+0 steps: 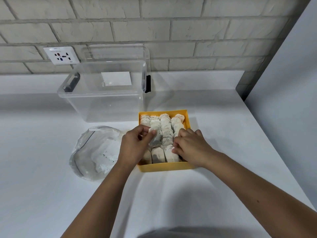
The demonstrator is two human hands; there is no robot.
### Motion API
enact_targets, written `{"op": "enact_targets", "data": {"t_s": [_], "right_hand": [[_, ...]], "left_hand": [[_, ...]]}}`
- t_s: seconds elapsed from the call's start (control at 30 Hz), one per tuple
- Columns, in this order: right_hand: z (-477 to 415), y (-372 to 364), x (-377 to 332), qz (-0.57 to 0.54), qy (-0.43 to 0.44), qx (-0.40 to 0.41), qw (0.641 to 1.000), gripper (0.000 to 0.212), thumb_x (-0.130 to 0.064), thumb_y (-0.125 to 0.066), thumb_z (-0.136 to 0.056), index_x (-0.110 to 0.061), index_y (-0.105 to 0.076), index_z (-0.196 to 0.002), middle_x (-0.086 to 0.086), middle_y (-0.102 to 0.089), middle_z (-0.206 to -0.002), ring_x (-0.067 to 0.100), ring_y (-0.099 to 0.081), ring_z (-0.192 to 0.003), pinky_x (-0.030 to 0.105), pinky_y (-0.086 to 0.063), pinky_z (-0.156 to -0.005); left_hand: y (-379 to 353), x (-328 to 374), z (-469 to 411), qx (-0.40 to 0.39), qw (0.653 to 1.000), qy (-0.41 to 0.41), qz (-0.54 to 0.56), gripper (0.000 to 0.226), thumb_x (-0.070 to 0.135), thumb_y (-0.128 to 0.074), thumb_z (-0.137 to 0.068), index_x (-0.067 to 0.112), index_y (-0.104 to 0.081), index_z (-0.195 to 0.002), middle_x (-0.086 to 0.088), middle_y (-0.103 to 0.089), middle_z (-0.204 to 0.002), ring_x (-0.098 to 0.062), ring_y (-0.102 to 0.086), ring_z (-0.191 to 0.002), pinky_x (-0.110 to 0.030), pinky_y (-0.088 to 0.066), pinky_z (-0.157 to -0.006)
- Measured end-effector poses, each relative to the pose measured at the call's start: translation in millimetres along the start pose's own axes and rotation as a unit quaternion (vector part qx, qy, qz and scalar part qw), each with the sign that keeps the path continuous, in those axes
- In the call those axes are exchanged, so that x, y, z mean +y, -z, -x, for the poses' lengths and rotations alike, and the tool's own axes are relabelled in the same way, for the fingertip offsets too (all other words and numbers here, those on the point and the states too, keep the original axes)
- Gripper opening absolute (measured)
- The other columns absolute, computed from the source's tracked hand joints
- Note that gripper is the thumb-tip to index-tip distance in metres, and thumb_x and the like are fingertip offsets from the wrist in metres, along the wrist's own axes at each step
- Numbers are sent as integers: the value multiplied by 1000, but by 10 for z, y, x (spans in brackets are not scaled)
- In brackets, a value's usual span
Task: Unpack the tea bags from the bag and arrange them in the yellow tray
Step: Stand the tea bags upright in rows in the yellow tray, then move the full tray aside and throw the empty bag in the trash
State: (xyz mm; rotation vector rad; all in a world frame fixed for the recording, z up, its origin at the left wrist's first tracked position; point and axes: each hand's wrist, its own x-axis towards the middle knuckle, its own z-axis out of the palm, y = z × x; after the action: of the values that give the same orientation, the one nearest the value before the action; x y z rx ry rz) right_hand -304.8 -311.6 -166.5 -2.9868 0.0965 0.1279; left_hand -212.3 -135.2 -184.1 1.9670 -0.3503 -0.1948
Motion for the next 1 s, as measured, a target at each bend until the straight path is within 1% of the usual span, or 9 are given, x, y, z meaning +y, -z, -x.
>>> {"op": "enact_targets", "data": {"t_s": [0.13, 0.23, 0.37, 0.47, 0.57, 0.67, 0.73, 0.87, 1.0], "right_hand": [[-6, -44, -15, 38, -2, 45, 998, 25, -45, -50, -95, -26, -61, -105, -4, -48, -112, 19, -43, -112, 37, -28, -93], [-15, 14, -12, -18, -4, 76, 997, 27, -50, -56, -90, -30, -59, -106, -8, -52, -111, 14, -46, -111, 37, -29, -93], [-53, 201, -46, -214, -1, 131, 968, 21, -47, -67, -84, -32, -60, -96, -14, -58, -91, -1, -53, -82, 33, -30, -91], [-66, 272, -105, -234, 3, 148, 961, 17, -43, -66, -86, -32, -56, -79, -14, -61, -81, -2, -49, -66, 35, -33, -92], [-72, 219, -120, -217, 0, 148, 965, 15, -42, -66, -87, -31, -60, -78, -16, -54, -82, 4, -48, -83, 37, -33, -90], [-52, 129, -132, -209, -32, 142, 967, 18, -44, -67, -85, -27, -70, -86, -13, -55, -96, 10, -41, -103, 33, -29, -88], [-30, 75, -166, -195, -63, 119, 971, 20, -47, -66, -85, -27, -71, -87, -9, -56, -99, 13, -40, -106, 33, -29, -87], [-15, -50, -256, -156, -99, 61, 981, 22, -51, -63, -86, -31, -72, -88, -9, -57, -101, 19, -42, -110, 34, -27, -84], [-29, -141, -338, -108, -101, 45, 988, 25, -53, -61, -85, -32, -74, -91, -8, -57, -103, 20, -43, -110, 38, -29, -89]], "left_hand": [[9, 8, 16, -10, 1000, 9, 6, 21, 39, -71, -88, 18, -71, -88, 5, -66, -74, -9, -56, -63, -21, -45, -63], [7, 62, 43, -18, 1000, 2, 19, 18, 36, -70, -91, 18, -72, -89, 10, -63, -67, -3, -53, -56, -18, -43, -60], [-17, 161, 63, -58, 997, -8, 48, 13, 31, -69, -92, 20, -73, -87, 12, -62, -64, -7, -56, -58, -30, -51, -66], [-18, 210, 72, -73, 996, -19, 56, 13, 32, -69, -92, 22, -74, -85, 11, -62, -65, -9, -57, -63, -35, -52, -70], [29, 220, 89, -82, 995, -18, 58, 10, 29, -72, -90, 22, -75, -84, -2, -68, -71, -14, -62, -68, -35, -53, -73], [137, 152, 94, -52, 998, -10, 23, 3, 27, -75, -87, 27, -76, -84, 7, -72, -75, -11, -66, -70, -26, -53, -73], [219, 100, 106, -11, 999, -11, -45, 4, 26, -75, -87, 30, -75, -88, 11, -71, -79, -2, -59, -61, -10, -45, -62], [293, 19, 138, 12, 994, -11, -105, 13, 24, -75, -86, 26, -74, -99, 11, -72, -85, 6, -56, -61, -4, -41, -59], [284, -11, 165, 2, 994, -8, -109, 18, 22, -74, -87, 22, -74, -105, 10, -72, -90, 9, -58, -64, -2, -40, -60]]}}
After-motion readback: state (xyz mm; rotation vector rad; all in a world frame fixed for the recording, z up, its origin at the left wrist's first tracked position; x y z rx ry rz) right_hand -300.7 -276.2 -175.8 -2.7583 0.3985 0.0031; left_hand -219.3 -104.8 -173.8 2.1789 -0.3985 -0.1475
